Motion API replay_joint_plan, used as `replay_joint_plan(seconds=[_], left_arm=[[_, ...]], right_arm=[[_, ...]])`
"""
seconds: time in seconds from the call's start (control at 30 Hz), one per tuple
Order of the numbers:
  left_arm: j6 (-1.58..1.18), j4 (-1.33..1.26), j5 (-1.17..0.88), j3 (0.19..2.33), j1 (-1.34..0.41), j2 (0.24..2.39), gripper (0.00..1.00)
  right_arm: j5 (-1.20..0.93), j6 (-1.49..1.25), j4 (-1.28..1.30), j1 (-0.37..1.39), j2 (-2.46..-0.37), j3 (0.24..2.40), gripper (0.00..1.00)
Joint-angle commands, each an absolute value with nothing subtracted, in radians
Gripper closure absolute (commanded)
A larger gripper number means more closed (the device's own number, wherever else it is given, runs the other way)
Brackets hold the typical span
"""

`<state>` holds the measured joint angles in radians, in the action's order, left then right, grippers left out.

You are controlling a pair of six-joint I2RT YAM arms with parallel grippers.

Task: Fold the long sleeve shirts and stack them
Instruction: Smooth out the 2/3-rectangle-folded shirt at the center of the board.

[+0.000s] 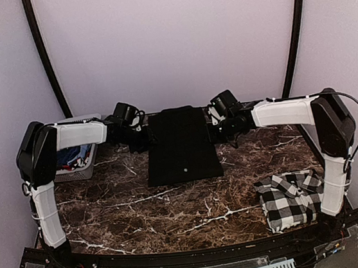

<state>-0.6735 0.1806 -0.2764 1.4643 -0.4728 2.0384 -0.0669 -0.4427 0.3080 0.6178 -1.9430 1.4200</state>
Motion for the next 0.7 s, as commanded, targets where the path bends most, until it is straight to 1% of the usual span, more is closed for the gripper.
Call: replay_joint_plan(seconds=[0.0, 0.13, 0.3, 0.47, 0.67], left_arm=[[-0.694, 0.147, -0.339, 1.330, -0.558, 1.911, 0.64], [-0.751, 0.080, -0.380, 1.238, -0.610, 1.902, 0.64], [-0.803, 0.014, -0.376, 1.095, -0.620, 1.884, 0.65], [-0.800, 0.035, -0.328, 1.009, -0.618, 1.846, 0.65], [-0.780, 0.087, -0.272, 0.934, -0.606, 1.743, 0.65]], right_arm=[[-0.035, -0.469, 0.285, 0.703, -1.897, 1.324, 0.69], [-0.024, -0.504, 0.271, 0.749, -1.888, 1.258, 0.69], [-0.039, -0.548, 0.219, 0.759, -1.872, 1.136, 0.69], [-0.019, -0.569, 0.210, 0.758, -1.832, 1.040, 0.70], [-0.003, -0.589, 0.214, 0.746, -1.751, 0.957, 0.70]])
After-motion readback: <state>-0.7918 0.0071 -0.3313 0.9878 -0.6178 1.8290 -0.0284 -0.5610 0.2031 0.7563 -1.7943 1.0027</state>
